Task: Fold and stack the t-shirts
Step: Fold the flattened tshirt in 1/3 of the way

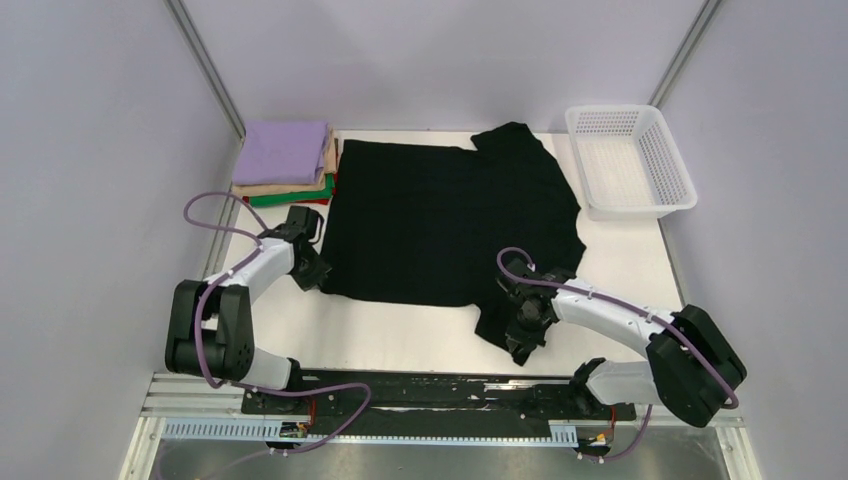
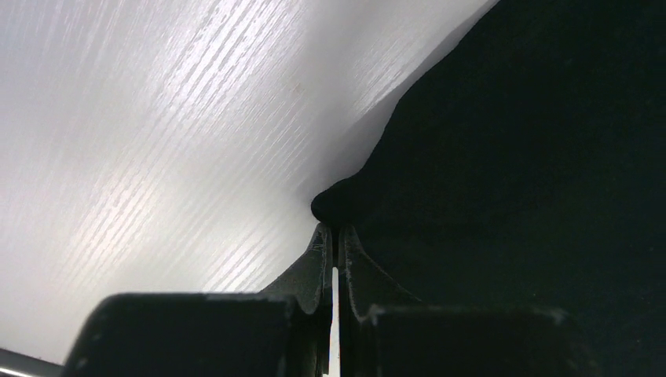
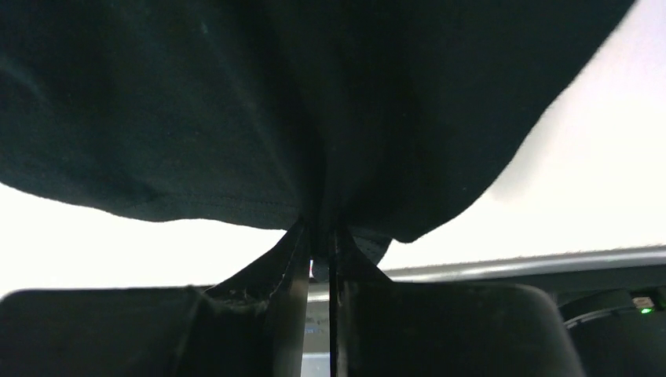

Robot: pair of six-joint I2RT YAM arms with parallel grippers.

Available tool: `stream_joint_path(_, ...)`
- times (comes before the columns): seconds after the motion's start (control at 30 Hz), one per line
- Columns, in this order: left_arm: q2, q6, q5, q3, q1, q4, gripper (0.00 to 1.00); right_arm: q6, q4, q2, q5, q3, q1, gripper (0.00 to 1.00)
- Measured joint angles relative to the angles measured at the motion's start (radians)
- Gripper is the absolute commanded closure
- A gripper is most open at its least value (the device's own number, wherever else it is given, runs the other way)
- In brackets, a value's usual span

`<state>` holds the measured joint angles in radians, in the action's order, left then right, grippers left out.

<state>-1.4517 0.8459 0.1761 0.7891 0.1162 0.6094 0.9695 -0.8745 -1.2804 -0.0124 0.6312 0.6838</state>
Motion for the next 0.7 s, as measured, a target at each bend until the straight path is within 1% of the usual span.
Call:
stream_joint_path(0.2, 0.116, 0.002, -0.011, -0.06, 0.0, 0.045, 1.0, 0.052, -0.081, 0.034, 0.113, -0.013, 0.122, 0.91)
stream_joint_path(0.37, 0.272, 0.013, -0.007, -0.121, 0.0, 0.134, 1.0, 0.118, -0.158, 0.127, 0.187, -0.019, 0.204, 0.91)
stream_joint_path(0.53, 0.408, 0.024, 0.0, -0.146, 0.0, 0.212, 1.0, 0.156, -0.2, 0.22, 0.202, -0.023, 0.209, 0.92)
stream_joint_path(0.6, 0.43, 0.027, -0.011, -0.148, 0.0, 0.223, 1.0, 0.158, -0.207, 0.225, 0.201, -0.022, 0.196, 0.94)
stream_joint_path(0.7, 0.428, 0.031, -0.029, -0.148, 0.0, 0.222, 1.0, 0.146, -0.216, 0.226, 0.192, -0.011, 0.148, 0.94)
